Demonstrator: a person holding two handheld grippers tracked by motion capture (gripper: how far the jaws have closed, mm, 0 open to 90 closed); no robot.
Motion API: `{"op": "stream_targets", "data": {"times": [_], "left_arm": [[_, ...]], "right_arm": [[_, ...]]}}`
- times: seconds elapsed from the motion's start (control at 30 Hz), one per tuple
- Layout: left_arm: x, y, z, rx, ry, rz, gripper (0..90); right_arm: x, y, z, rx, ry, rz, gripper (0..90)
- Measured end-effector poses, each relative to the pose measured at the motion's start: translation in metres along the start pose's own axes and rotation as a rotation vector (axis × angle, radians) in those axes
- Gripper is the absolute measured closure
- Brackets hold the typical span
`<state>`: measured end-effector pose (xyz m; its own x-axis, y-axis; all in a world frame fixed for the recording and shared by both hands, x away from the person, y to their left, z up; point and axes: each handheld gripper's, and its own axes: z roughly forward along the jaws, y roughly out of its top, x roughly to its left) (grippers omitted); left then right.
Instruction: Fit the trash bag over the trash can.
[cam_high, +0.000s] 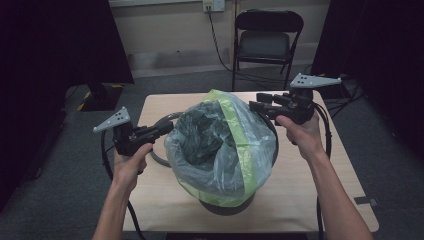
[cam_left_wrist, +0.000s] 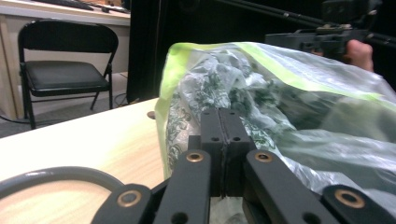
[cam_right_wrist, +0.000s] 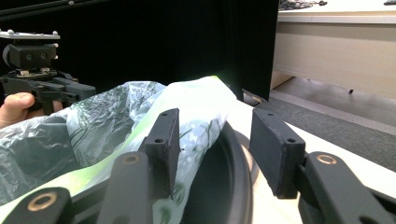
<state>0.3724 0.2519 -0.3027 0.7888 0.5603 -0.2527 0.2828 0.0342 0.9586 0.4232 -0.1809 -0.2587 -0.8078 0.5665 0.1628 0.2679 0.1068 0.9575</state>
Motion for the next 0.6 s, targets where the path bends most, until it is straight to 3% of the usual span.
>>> {"op": "stream_targets", "data": {"times": [0.13, 0.23, 0.43, 0.5, 0.6], "left_arm": [[0.002, 0.012, -0.001, -0.029, 0.002, 0.019, 78.5], [0.0, 0.02, 0.009, -0.034, -0.007, 0.035, 71.9], [0.005, 0.018, 0.042, 0.004, 0.018, 0.015, 67.1], [0.008, 0.015, 0.049, 0.017, 0.018, 0.009, 67.1], [0.011, 0.01, 0.05, 0.02, 0.008, -0.011, 66.3]], "right_arm": [[0.008, 0.006, -0.001, -0.016, 0.022, -0.014, 53.3], [0.013, 0.011, -0.001, -0.012, 0.049, -0.03, 52.8], [0.01, 0.006, 0.016, 0.113, 0.063, -0.029, 52.0], [0.008, 0.005, 0.02, 0.15, 0.042, -0.039, 55.5], [0.005, 0.004, 0.024, 0.178, -0.006, -0.059, 67.9]]}}
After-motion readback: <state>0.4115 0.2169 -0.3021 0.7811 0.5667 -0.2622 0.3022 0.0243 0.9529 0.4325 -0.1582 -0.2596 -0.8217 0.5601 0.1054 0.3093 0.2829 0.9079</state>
